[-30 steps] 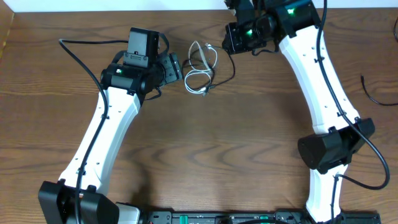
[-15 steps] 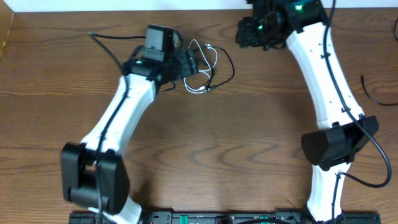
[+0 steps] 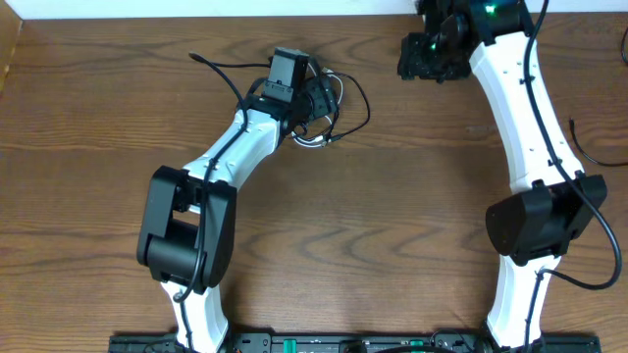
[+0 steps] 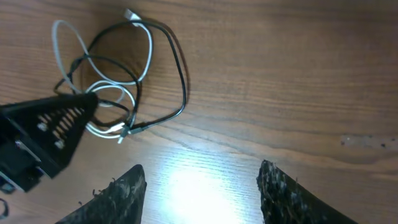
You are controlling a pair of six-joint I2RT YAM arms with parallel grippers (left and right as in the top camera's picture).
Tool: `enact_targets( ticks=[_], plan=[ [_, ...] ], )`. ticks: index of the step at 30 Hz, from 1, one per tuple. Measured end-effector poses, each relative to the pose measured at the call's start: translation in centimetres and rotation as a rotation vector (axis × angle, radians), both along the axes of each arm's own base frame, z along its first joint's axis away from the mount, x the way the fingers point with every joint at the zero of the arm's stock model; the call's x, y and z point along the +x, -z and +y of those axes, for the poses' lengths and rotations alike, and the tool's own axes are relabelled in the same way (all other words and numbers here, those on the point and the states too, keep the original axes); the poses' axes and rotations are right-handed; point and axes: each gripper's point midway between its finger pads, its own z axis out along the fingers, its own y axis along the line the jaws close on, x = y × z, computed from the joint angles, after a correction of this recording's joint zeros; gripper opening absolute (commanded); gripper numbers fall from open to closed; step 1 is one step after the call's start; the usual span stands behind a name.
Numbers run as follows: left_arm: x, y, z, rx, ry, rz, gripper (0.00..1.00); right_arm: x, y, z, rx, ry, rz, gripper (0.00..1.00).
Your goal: Untangle cables
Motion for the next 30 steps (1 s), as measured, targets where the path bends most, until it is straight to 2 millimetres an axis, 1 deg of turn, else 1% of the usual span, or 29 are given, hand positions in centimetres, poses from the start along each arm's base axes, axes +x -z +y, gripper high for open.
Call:
enact_targets(
  ticks=[3, 9, 11, 13, 14, 16, 19, 20, 23, 25, 27, 30],
  plan=[
    [1.1, -0.7, 0.5, 0.012, -0.042, -0.052, 0.79, -0.1, 1.2, 0.0, -0.006, 0.0, 0.022, 0.55],
    [3.1, -2.4, 0.5, -0.016, -0.089, -0.151, 0.78, -0.4, 3.1, -0.1, -0.013, 0.0, 0.055, 0.55],
    [3.4, -2.1, 0.5, -0.019, -0.098, -0.158, 0.78, -0.6, 3.5, -0.1, -0.016, 0.0, 0.065, 0.55],
    [3.4, -1.0, 0.5, -0.014, -0.1, -0.141, 0.77, -0.6, 3.6, -0.2, -0.017, 0.0, 0.068, 0.55],
    [3.4, -0.2, 0.5, -0.008, -0.1, -0.126, 0.73, -0.6, 3.6, -0.1, -0.017, 0.0, 0.069, 0.55],
    [3.3, 1.4, 0.5, 0.002, -0.102, -0.097, 0.7, -0.6, 3.6, -0.1, -0.017, 0.0, 0.067, 0.56],
    [3.0, 3.1, 0.6, 0.015, -0.101, -0.063, 0.64, -0.6, 3.6, -0.1, -0.017, 0.0, 0.067, 0.56],
    [3.0, 3.3, 0.6, 0.016, -0.101, -0.06, 0.58, -0.6, 3.6, -0.2, -0.017, 0.0, 0.068, 0.56],
    [3.0, 3.2, 0.5, 0.015, -0.092, -0.063, 0.5, -0.5, 3.6, -0.1, -0.016, 0.0, 0.065, 0.56],
    [2.8, 3.3, 0.0, 0.002, -0.065, -0.057, 0.4, -0.4, 3.6, -0.1, -0.015, 0.0, 0.059, 0.57],
    [2.5, 3.2, -0.6, -0.016, -0.02, -0.052, 0.34, -0.2, 3.5, -0.1, -0.013, 0.0, 0.052, 0.57],
    [1.3, 3.0, -1.8, -0.054, 0.059, -0.019, 0.31, -0.1, 3.4, 0.0, -0.012, 0.0, 0.046, 0.58]
  ],
)
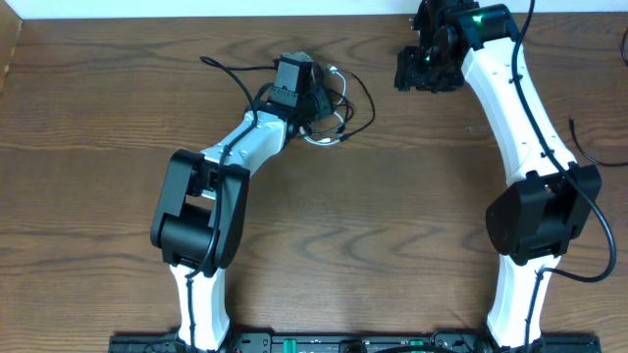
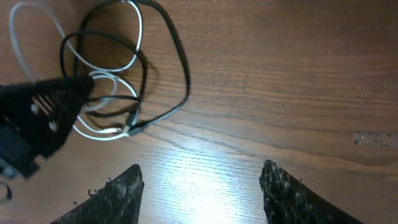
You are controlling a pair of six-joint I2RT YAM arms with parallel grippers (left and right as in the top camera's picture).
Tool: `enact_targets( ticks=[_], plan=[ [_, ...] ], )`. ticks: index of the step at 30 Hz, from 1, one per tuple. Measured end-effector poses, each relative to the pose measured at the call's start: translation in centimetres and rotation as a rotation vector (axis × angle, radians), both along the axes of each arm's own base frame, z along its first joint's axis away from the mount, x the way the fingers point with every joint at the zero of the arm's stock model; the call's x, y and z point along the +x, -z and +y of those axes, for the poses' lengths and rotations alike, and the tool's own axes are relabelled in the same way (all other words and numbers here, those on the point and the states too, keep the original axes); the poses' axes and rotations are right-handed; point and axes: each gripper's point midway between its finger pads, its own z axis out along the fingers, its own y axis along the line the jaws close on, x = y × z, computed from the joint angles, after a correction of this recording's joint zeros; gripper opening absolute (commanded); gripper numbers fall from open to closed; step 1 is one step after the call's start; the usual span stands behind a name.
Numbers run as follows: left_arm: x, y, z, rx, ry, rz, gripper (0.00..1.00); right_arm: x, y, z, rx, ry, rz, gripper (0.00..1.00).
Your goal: Untangle cables
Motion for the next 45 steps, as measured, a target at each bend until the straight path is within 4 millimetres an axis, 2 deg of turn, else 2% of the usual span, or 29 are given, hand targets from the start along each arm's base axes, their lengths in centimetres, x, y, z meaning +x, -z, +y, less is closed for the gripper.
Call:
enact_targets(
  ticks=[4, 9, 12, 15, 17, 21, 25, 29, 34, 37, 38, 39, 42, 43, 45],
  plan=[
    [-2.2, -2.1, -1.1, -0.03, 0.115, 0.024, 0.28, 0.2, -0.1, 0.1, 0.003, 0.0, -0.01, 0.58],
    [-5.4, -8.1, -1.0, -0.014, 0.237, -0.021, 0.24, 0.8, -0.5, 0.7, 0.039, -0.012, -0.035, 0.58],
    [-7.2, -12.4, -0.9, -0.009, 0.301, -0.094, 0.24, 1.1, -0.9, 2.0, 0.099, -0.047, -0.052, 0.59],
    [-8.8, -14.7, -1.0, -0.015, 0.361, -0.13, 0.24, 1.4, -1.5, 3.6, 0.162, -0.1, -0.078, 0.64],
    [-9.5, -15.5, -0.9, -0.015, 0.384, -0.139, 0.24, 1.4, -1.8, 4.6, 0.187, -0.133, -0.091, 0.68],
    [-10.2, -14.5, -0.1, 0.016, 0.354, -0.082, 0.25, 2.2, -1.9, 6.6, 0.218, -0.203, -0.146, 0.72],
    [-10.3, -12.1, 3.5, 0.11, 0.112, 0.068, 0.25, 4.1, -0.5, 8.6, 0.241, -0.273, -0.207, 0.72],
    [-9.2, -11.6, 7.1, 0.148, -0.101, 0.103, 0.25, 5.2, 3.9, 10.8, 0.268, -0.327, -0.184, 0.66],
    [-8.5, -11.5, 9.4, 0.156, -0.221, 0.111, 0.36, 4.9, 9.4, 13.7, 0.286, -0.395, -0.135, 0.59],
    [-8.4, -11.5, 9.5, 0.157, -0.238, 0.112, 0.38, 4.1, 10.7, 15.8, 0.287, -0.453, -0.135, 0.47],
    [-8.4, -11.5, 9.5, 0.157, -0.24, 0.112, 0.38, 3.8, 10.7, 16.5, 0.287, -0.472, -0.14, 0.38],
    [-8.4, -11.5, 9.5, 0.157, -0.241, 0.112, 0.39, 3.6, 10.7, 17.0, 0.285, -0.484, -0.146, 0.23],
    [-8.4, -11.5, 9.6, 0.157, -0.248, 0.11, 0.39, 3.1, 10.5, 18.7, 0.282, -0.518, -0.166, 0.01],
    [-8.3, -11.6, 9.6, 0.157, -0.251, 0.109, 0.4, 2.9, 10.5, 18.8, 0.279, -0.515, -0.162, 0.01],
    [-8.3, -11.5, 9.7, 0.157, -0.257, 0.109, 0.48, 2.9, 10.6, 18.6, 0.276, -0.508, -0.153, 0.01]
  ],
)
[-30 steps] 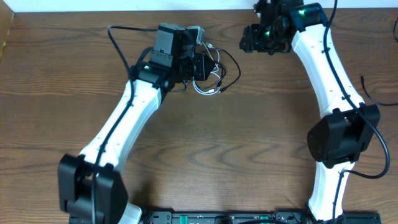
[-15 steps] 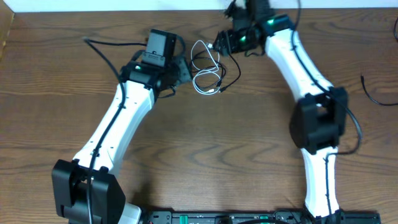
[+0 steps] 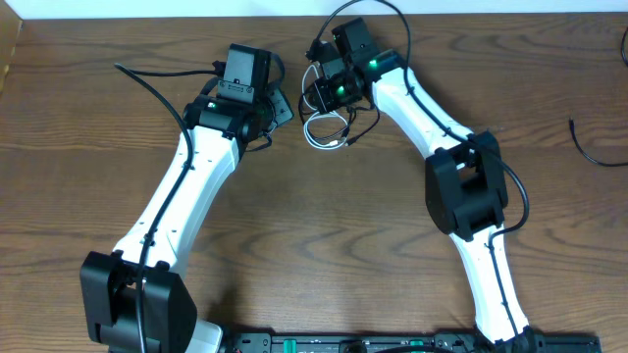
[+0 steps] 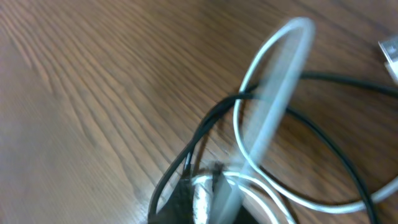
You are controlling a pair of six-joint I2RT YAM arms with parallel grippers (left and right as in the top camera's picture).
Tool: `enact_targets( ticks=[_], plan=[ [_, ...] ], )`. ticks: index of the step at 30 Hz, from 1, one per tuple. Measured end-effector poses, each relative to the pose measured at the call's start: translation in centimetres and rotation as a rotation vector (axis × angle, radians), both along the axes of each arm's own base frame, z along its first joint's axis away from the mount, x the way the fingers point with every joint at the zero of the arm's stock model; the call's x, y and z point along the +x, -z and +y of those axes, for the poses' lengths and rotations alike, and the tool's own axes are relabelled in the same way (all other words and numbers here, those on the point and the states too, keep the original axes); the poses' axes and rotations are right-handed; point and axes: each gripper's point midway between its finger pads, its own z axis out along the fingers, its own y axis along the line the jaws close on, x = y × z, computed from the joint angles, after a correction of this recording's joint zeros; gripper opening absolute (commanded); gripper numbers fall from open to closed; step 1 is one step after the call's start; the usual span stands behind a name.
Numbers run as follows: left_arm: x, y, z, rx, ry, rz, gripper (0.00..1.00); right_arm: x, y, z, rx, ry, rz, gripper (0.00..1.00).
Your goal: Untangle cables
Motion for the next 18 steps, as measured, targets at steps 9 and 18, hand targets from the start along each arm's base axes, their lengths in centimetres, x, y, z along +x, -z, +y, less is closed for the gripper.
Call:
enact_targets(
  ticks=[9, 18],
  plan=[
    [1.7, -0.5, -2.1, -0.083, 0.068, -0.06, 0.59, -0.4, -9.9, -4.6, 0.031, 0.089, -0.04, 0.01],
    [2.5, 0.0, -5.3, -0.178, 0.195, -0.077, 0.64, -4.7, -25.4, -9.2, 0.155, 0.204, -0.165, 0.01]
  ],
)
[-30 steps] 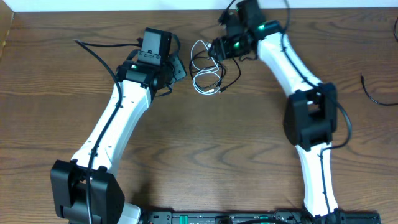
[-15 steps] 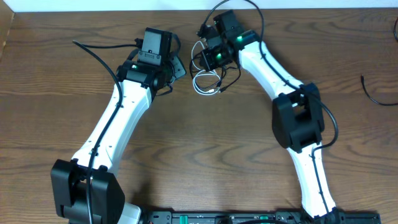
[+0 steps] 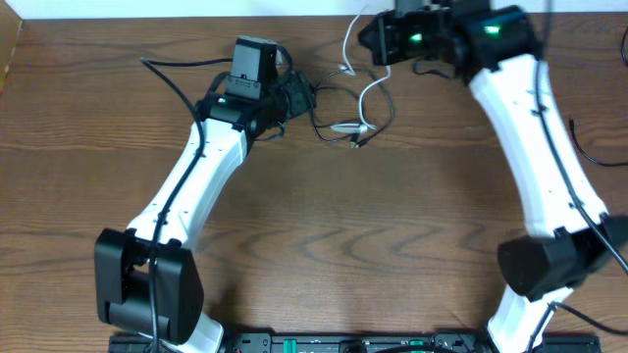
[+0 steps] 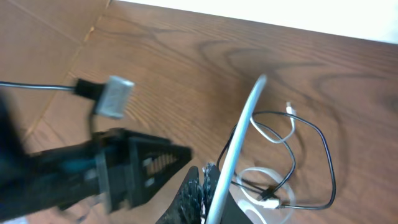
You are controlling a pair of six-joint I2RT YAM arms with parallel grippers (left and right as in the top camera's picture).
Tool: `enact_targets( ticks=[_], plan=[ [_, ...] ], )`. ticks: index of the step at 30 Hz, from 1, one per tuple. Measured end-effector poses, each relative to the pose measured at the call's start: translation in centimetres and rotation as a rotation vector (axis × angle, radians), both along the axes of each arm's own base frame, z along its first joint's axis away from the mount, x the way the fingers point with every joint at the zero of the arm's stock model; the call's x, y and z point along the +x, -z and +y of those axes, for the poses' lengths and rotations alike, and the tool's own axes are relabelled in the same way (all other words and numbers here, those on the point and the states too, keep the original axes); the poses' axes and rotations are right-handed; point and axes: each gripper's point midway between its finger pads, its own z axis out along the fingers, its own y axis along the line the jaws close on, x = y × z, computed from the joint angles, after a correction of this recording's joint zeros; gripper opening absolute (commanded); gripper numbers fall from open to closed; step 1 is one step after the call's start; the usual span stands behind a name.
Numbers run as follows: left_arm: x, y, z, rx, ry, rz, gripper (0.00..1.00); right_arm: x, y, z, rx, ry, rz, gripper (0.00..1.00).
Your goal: Untangle cables
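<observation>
My right gripper (image 3: 378, 41) (image 4: 202, 186) is shut on the white cable (image 3: 365, 93) (image 4: 239, 143) and holds it raised near the table's back edge. The cable runs down from it to a white loop lying on the wood. The black cable (image 3: 385, 110) (image 4: 323, 155) loops around that white loop. Just left of the tangle, my left gripper (image 3: 299, 96) (image 4: 177, 155) looks shut on the black cable. That cable's free end trails off to the left. A silver plug (image 4: 115, 96) on a black lead hangs in front of the left arm.
The wooden table (image 3: 324, 245) ends at a white wall behind the arms. Its left edge shows in the overhead view. A separate black cable (image 3: 589, 147) lies at the right edge, away from both arms.
My right gripper was low on the tangle, close beside the left gripper. It is now higher and further back right, with the white cable stretched up from the pile. The left gripper has moved slightly to the right.
At first my left gripper was in the tangle and the right stood open, far off at the back right. Then the left arm and tangle sat slightly further back. Later the right gripper was down on the white cable. Now it holds that cable raised.
</observation>
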Motion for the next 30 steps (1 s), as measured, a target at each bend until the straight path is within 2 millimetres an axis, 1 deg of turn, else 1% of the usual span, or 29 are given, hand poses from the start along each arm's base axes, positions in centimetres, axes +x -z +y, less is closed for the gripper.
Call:
enact_targets(
  ticks=[2, 6, 9, 11, 13, 15, 17, 19, 21, 23, 25, 26, 28, 30],
  plan=[
    [0.1, 0.4, -0.7, -0.008, 0.017, 0.001, 0.65, -0.8, -0.5, -0.6, 0.001, 0.01, 0.015, 0.01],
    [0.1, 1.4, -2.0, -0.014, 0.054, 0.009, 0.65, -1.1, -0.5, -1.0, -0.002, 0.016, 0.028, 0.01],
    [-0.1, 2.5, -2.8, -0.009, 0.071, 0.032, 0.66, -1.3, -1.6, -1.9, 0.007, 0.03, 0.007, 0.01],
    [0.0, 3.4, -3.2, -0.004, 0.082, 0.044, 0.66, -1.7, -3.3, -3.2, 0.017, 0.052, -0.028, 0.01],
    [0.0, 4.5, -3.8, 0.002, 0.093, 0.058, 0.66, -2.5, -6.0, -5.0, 0.033, 0.087, -0.087, 0.01],
    [0.0, 5.5, -4.2, 0.008, 0.104, 0.072, 0.67, -3.7, -8.7, -6.7, 0.048, 0.117, -0.147, 0.01],
    [0.1, 6.5, -5.0, 0.01, 0.118, 0.078, 0.69, -5.3, -11.5, -8.2, 0.062, 0.142, -0.21, 0.01],
    [0.2, 7.1, -5.9, 0.009, 0.135, 0.072, 0.7, -6.7, -13.5, -9.0, 0.073, 0.153, -0.259, 0.01],
    [0.3, 7.7, -7.2, 0.005, 0.158, 0.056, 0.7, -7.7, -14.7, -9.4, 0.078, 0.158, -0.293, 0.01],
    [0.4, 8.2, -8.6, -0.001, 0.182, 0.036, 0.7, -8.0, -15.1, -9.7, 0.079, 0.163, -0.302, 0.01],
    [0.7, 9.0, -10.1, -0.009, 0.207, 0.014, 0.69, -8.0, -14.9, -10.1, 0.075, 0.173, -0.293, 0.01],
    [0.7, 9.5, -10.8, -0.012, 0.217, 0.007, 0.7, -7.9, -14.7, -10.4, 0.072, 0.18, -0.287, 0.01],
    [0.8, 10.8, -11.9, -0.014, 0.235, 0.003, 0.68, -7.6, -14.5, -11.3, 0.065, 0.204, -0.277, 0.01],
    [0.7, 12.4, -12.5, -0.009, 0.245, 0.015, 0.56, -7.5, -14.3, -12.4, 0.058, 0.233, -0.269, 0.01]
  ],
)
